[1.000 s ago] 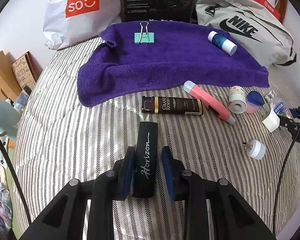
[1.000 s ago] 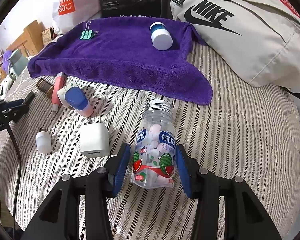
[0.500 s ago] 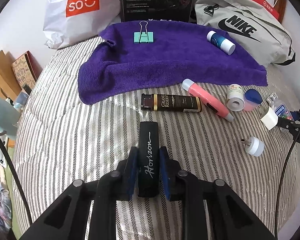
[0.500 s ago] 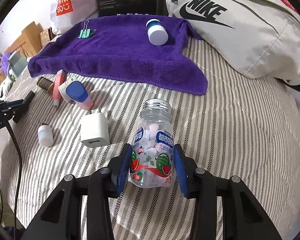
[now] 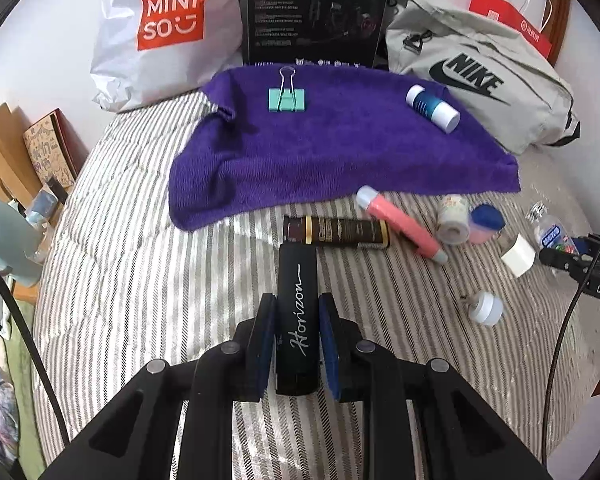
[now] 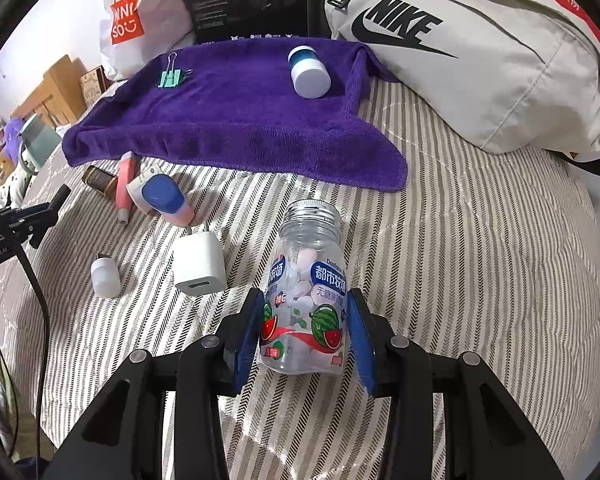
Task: Organize rigid objects
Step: 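Carry the tube and jar over the purple towel, open the right gripper releasing the jar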
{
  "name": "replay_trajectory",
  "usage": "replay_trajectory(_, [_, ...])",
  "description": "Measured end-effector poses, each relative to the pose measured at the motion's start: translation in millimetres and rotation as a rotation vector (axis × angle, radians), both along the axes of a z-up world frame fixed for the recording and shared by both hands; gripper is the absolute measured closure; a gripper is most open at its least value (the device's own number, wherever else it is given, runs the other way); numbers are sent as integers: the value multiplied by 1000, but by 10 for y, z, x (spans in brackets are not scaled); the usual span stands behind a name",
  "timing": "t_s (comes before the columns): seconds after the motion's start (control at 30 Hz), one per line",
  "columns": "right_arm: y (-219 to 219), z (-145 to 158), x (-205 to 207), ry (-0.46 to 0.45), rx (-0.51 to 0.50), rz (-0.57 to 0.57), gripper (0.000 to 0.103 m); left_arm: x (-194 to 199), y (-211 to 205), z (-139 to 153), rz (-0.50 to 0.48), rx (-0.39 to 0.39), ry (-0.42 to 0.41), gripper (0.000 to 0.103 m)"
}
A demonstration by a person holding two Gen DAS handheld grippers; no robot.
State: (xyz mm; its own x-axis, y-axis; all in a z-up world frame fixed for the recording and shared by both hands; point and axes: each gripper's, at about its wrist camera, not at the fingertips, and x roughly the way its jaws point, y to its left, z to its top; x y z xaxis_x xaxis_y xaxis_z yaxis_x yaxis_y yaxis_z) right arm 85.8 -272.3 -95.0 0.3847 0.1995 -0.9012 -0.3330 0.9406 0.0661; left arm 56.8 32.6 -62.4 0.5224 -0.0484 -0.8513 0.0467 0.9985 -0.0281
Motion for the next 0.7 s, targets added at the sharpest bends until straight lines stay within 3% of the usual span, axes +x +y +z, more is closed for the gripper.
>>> replay_trajectory(0.4, [59,312,202,-30,52,15,61,373,59,305,-11,-15,-42,82])
replay_trajectory(0.7, [248,494,584,-52,89,47,61,758,100,359,-16,-24,-47,82])
